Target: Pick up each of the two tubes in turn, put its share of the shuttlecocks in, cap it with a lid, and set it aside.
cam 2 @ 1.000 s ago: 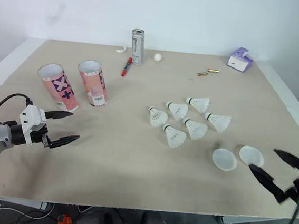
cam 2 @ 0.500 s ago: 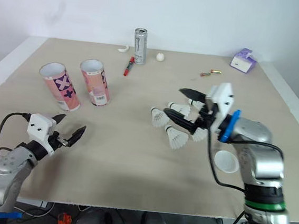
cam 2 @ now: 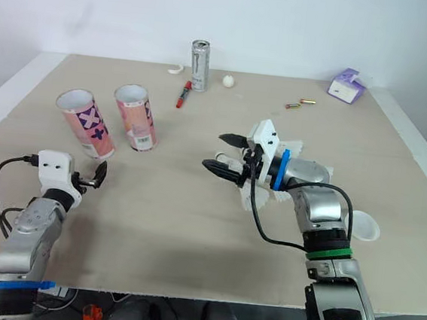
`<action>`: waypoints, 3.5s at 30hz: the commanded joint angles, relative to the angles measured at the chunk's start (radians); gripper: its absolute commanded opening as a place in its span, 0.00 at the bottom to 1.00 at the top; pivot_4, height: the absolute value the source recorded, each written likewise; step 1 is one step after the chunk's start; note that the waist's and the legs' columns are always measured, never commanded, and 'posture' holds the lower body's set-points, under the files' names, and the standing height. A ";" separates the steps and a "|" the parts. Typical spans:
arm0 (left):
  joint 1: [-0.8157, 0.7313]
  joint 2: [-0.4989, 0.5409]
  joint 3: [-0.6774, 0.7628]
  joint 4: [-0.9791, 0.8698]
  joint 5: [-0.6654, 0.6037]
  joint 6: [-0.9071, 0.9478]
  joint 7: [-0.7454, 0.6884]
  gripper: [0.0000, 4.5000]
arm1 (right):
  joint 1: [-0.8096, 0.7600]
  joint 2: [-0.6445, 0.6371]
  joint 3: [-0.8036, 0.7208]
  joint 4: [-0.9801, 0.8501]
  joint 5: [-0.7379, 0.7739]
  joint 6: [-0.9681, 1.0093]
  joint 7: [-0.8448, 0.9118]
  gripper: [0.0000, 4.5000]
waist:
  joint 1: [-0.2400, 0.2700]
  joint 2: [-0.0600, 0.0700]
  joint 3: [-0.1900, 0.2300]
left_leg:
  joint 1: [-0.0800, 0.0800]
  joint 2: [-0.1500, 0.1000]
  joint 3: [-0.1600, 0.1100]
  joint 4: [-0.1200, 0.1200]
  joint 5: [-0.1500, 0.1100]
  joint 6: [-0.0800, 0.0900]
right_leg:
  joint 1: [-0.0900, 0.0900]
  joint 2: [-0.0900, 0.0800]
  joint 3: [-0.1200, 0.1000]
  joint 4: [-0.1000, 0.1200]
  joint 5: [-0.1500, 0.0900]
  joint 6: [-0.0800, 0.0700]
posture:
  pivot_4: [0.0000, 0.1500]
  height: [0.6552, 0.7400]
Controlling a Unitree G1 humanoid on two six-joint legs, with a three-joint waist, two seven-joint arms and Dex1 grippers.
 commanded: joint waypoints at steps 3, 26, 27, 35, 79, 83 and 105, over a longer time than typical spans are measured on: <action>-0.093 0.041 0.004 0.099 0.010 -0.054 -0.025 1.00 | -0.030 0.014 -0.010 -0.004 -0.016 -0.028 0.002 0.97 | 0.000 0.000 0.000 | -0.001 0.000 0.000 0.000 0.000 0.000 | 0.000 -0.001 0.000 0.000 0.000 0.000 | 1.00 1.00; -0.368 0.106 -0.033 0.551 0.043 -0.213 -0.104 1.00 | 0.009 0.025 -0.022 -0.105 -0.014 0.020 -0.039 0.97 | -0.002 0.000 0.000 | -0.001 0.000 0.000 0.000 0.000 -0.001 | -0.001 -0.004 -0.002 0.000 0.001 0.000 | 1.00 1.00; -0.380 0.105 -0.034 0.572 0.043 -0.221 -0.110 1.00 | 0.010 0.025 -0.022 -0.107 -0.014 0.021 -0.039 0.97 | -0.002 0.000 0.000 | -0.001 0.000 0.001 0.000 0.000 -0.001 | -0.001 -0.005 -0.002 0.000 0.001 0.000 | 1.00 1.00; -0.472 0.100 -0.020 0.737 0.020 -0.281 -0.148 1.00 | 0.010 0.024 -0.019 -0.117 -0.018 0.029 -0.040 0.97 | -0.002 0.000 0.000 | -0.002 -0.001 0.001 0.000 0.000 0.000 | -0.002 -0.005 -0.003 0.000 0.001 0.000 | 1.00 1.00; -0.280 0.311 -0.050 0.478 -0.092 -0.373 -0.608 0.72 | 0.178 -0.043 -0.094 -0.387 0.046 0.137 -0.119 1.00 | -0.003 0.000 0.000 | -0.006 -0.003 0.000 0.000 0.000 -0.002 | -0.005 -0.013 -0.010 0.000 0.002 0.001 | 1.00 1.00; -0.215 0.372 -0.126 0.297 -0.093 -0.346 -0.762 0.72 | 0.259 -0.084 -0.133 -0.515 0.069 0.178 -0.157 1.00 | 0.000 0.000 0.000 | -0.007 -0.004 -0.001 0.000 0.000 -0.002 | -0.005 -0.013 -0.011 -0.001 0.002 0.001 | 1.00 1.00; -0.527 0.328 -0.581 0.124 0.116 0.036 -1.039 0.72 | 0.812 -0.021 -0.336 -1.118 0.156 0.587 -0.693 1.00 | -0.003 0.000 0.000 | -0.008 -0.003 -0.005 0.002 0.001 -0.001 | -0.003 0.000 -0.002 -0.001 -0.005 0.011 | 1.00 1.00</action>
